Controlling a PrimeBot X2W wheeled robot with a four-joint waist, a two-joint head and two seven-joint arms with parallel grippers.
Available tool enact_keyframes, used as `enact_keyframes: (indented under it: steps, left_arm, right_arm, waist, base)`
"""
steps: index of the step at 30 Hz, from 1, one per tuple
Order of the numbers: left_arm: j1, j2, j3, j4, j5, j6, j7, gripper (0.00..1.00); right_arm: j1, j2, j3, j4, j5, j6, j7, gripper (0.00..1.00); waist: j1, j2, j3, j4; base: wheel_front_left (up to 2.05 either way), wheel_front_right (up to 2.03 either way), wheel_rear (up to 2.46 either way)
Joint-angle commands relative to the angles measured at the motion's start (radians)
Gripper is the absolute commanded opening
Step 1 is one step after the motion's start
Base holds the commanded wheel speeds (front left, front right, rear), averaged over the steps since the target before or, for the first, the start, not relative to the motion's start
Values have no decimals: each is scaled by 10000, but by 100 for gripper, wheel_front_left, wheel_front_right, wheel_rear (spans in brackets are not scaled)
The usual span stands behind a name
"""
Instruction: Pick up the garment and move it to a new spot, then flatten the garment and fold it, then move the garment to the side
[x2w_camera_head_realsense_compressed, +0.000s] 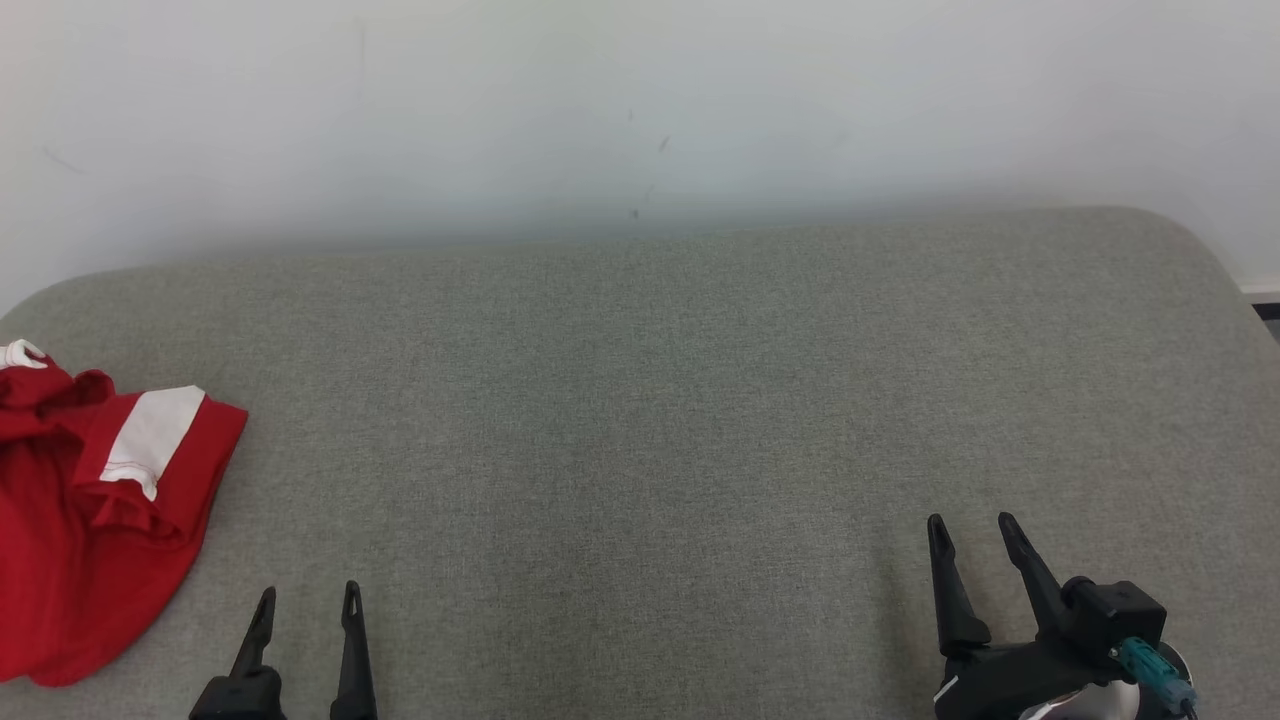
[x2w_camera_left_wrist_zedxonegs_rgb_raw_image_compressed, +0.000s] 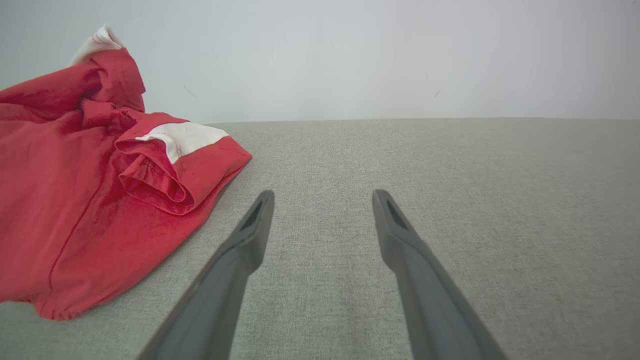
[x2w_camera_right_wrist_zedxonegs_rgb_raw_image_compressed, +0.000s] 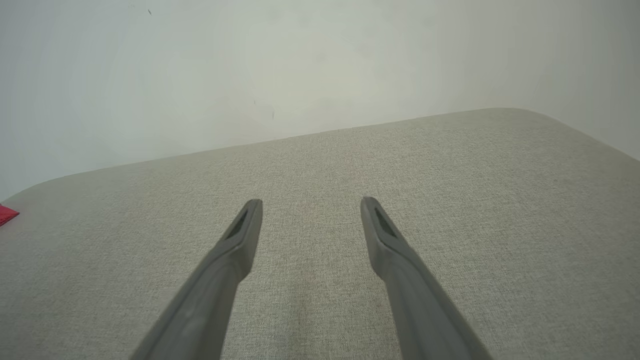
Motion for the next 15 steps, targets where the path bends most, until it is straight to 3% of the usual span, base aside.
enact_keyframes:
  steps: [1,9,15]
  left_arm:
    - [49,-12,-18,-12,250,57,-108,100]
    - [-13,-26,-96,66,654,76,-194,100]
    - [-138,-34,-11,129,578,92,-194,100]
  right_arm:
    - [-76,-16,-17,6,-230,-20,-88,100]
    - [-67,-4,33,6,-646,-21,-176,100]
    - [-12,-30,174,-41,-590,-21,-168,100]
  waist:
    - [0,0,21,25]
    - [0,0,141,389]
    - [0,0,255,1251]
  base:
    - [0,0,0]
    - [0,0,0]
    - [0,0,0]
